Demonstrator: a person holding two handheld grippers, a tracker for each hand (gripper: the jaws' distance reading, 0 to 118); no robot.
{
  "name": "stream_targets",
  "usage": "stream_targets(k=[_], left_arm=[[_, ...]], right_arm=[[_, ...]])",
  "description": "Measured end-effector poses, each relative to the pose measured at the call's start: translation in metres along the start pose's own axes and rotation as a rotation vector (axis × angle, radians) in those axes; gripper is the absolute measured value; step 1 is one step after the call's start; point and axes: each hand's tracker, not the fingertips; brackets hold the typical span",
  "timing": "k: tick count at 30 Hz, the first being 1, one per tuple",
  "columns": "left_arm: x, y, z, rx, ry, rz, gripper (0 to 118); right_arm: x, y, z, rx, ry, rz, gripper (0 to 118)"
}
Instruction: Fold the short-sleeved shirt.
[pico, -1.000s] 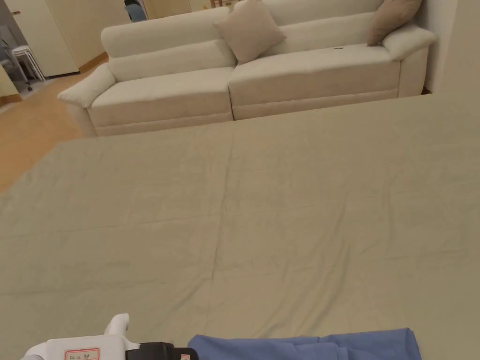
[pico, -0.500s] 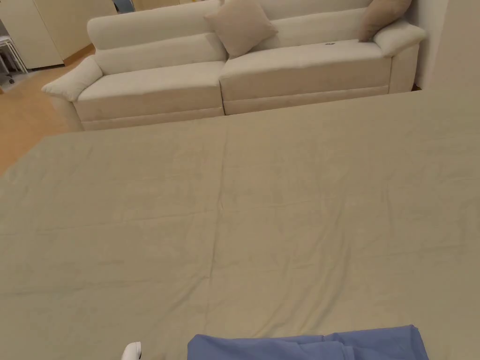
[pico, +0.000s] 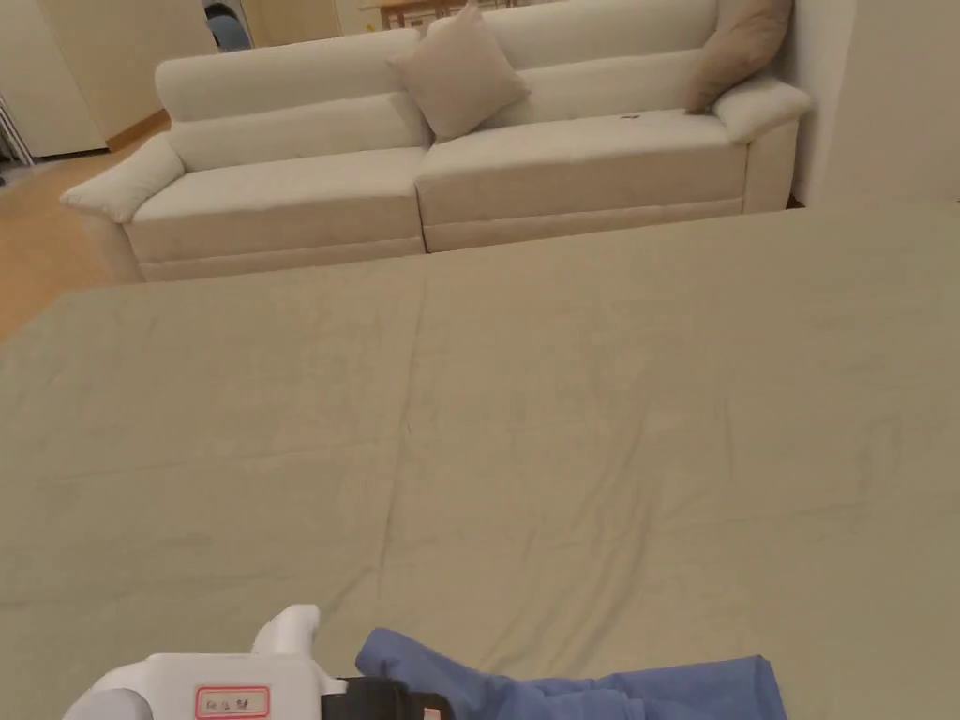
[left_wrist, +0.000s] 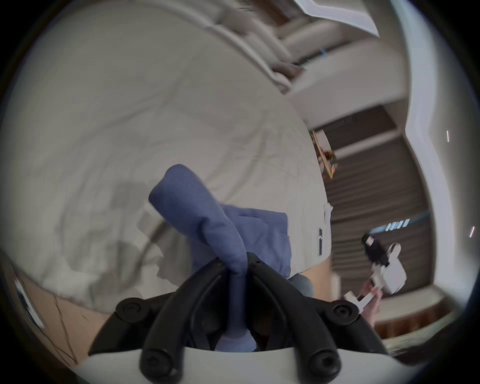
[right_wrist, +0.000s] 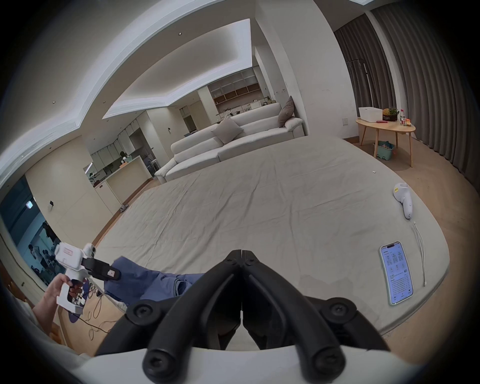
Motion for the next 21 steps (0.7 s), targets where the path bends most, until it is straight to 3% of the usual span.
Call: stream_targets(k=[4, 8, 11, 15, 18, 19, 21], left_arm=[[0.076, -0.003, -0.063, -0.057, -0.131, -0.070, 7], [0.121, -0.012, -0.143, -0.149, -0.059, -0.148, 7], [0.133, -0.019, -0.184, -0.196, -0.052, -0.080, 6], [0.142, -0.033, -0.219, -0.245, 0.062, -0.159, 6], [0.123, -0.029, -0.228, -0.271, 0.026, -0.041, 10], [0.115, -0.029, -0.223, -0.288, -0.047, -0.005, 22], [0.099, -0.029, -0.199, -0.294, -0.205, 0.117, 89]], right_arm=[[0.015, -0.003, 0.013, 0.022, 0.008, -0.029, 0], [0.028, -0.007, 0.027, 0.023, 0.001, -0.027, 0], [0.038, -0.011, 0.036, 0.026, -0.006, -0.029, 0], [0.052, -0.017, 0.040, 0.029, -0.020, -0.070, 0], [0.059, -0.022, 0.041, 0.027, -0.024, -0.098, 0], [0.060, -0.024, 0.041, 0.025, -0.027, -0.101, 0], [0.062, -0.026, 0.042, 0.024, -0.036, -0.099, 0]])
